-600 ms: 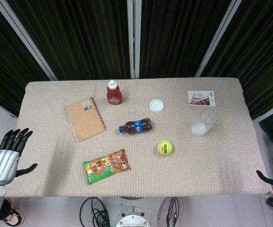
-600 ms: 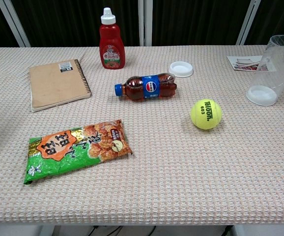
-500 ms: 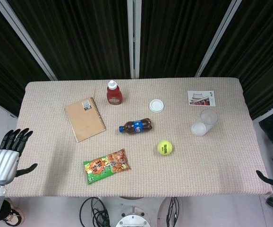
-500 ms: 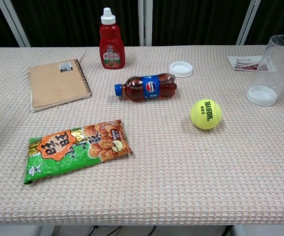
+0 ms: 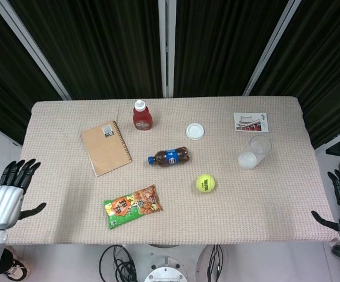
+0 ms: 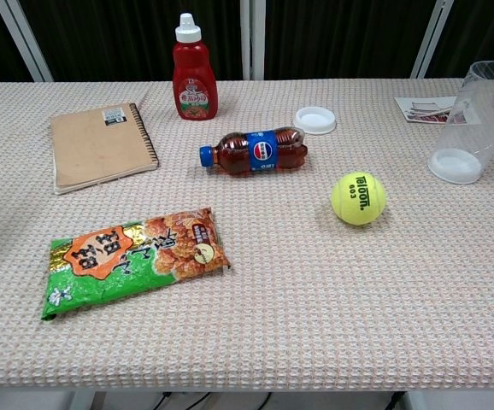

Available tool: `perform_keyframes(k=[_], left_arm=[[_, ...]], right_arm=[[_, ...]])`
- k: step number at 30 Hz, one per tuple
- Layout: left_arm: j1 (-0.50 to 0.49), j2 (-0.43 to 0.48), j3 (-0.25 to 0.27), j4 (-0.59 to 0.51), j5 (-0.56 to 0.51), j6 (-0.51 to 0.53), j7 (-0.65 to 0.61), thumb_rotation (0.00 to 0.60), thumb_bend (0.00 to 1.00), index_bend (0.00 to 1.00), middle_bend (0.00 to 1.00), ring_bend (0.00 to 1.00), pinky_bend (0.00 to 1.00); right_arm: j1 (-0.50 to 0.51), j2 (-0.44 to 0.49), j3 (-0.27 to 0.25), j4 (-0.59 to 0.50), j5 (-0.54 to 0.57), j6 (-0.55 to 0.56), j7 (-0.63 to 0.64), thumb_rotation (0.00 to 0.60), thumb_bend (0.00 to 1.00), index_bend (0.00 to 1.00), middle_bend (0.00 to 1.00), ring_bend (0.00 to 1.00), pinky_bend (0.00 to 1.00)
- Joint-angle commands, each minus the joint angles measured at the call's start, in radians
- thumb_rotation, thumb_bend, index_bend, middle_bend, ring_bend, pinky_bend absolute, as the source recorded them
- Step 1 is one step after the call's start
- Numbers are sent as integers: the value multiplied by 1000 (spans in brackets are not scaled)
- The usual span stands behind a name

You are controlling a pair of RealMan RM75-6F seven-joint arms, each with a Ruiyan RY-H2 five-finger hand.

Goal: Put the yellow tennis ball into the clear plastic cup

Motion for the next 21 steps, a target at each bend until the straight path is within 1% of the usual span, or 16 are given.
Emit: perform_keyframes(k=[1,5,8,14,19,21], left_arm=[[-2,0,-1,0,-2,-3,-2,600,96,74,33,0,3],[-8,-7,0,0,4,-10,3,600,96,74,33,0,3],[-10,-11,0,0,8,-11,8,600,96,74,33,0,2],[-11,-8,3,-5,11,-13,9,600,96,74,33,0,2],[-10,-9,3,3,6,-14,-6,600,96,74,33,0,2],[-9,-10,2,9,3,-12,-14,600,96,74,33,0,2]], right_arm=[[30,14,-10,-38,-38,-30,-29,600,85,0,0,0,0],[93,10,-3,-110,-87,-82,-168,600,85,0,0,0,0],[144,-4,11,-159,-83,-143,-261,600,85,0,0,0,0],[264,-68,41,-248,-8,-311,-460,600,85,0,0,0,0],[352,-147,63,-267,80,-418,-599,600,85,0,0,0,0],[386,-184,72,-262,122,-450,-646,600,101,0,0,0,0]])
